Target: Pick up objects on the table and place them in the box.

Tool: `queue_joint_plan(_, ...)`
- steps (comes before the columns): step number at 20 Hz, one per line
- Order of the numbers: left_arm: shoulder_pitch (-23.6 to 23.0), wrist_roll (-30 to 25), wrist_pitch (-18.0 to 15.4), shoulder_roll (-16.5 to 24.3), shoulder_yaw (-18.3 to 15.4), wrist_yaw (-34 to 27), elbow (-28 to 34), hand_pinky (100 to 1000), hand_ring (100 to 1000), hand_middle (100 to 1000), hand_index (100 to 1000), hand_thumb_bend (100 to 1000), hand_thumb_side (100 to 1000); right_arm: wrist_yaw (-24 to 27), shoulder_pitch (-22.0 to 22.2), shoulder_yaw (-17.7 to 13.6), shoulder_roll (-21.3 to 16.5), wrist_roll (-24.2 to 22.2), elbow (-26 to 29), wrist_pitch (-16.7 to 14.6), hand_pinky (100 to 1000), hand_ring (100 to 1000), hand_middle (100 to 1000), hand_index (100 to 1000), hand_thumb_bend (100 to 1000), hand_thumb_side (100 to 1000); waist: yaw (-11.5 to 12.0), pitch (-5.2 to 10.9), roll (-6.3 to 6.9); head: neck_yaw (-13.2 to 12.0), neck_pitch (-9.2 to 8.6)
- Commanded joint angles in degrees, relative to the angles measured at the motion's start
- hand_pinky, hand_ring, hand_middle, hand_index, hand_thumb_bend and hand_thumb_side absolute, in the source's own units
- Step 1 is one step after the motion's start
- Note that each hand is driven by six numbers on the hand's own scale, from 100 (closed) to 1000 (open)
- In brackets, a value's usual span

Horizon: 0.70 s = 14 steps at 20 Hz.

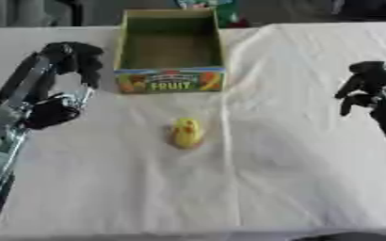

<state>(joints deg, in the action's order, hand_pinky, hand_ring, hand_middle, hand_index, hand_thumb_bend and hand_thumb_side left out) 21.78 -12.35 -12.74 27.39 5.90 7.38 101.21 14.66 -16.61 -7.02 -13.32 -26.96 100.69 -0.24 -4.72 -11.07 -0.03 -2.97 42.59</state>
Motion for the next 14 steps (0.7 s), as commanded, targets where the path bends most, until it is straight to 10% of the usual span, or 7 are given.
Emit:
queue_joint_plan(1, 2.82, 0.12, 0.0, 2.35, 2.24, 1.79, -0.6, 542, 562, 580, 778, 100, 365, 0.3, -0.66, -0.01, -0.47, -0.1, 1.15, -0.13, 382, 564, 522, 738, 100, 505, -0.17, 0.95, -0.05, -0.37, -0.6)
queue_joint_plan(14, 13.24, -7.24, -4.21, 0.27, 10.87, 12.14, -9.95, 548, 562, 572, 782, 100, 233, 0.46, -0.86, 0.2, -0.46, -0.25, 1.21, -0.24, 382, 564, 522, 738, 100, 503, -1.21, 1.01, -0.1, -0.71, -0.8)
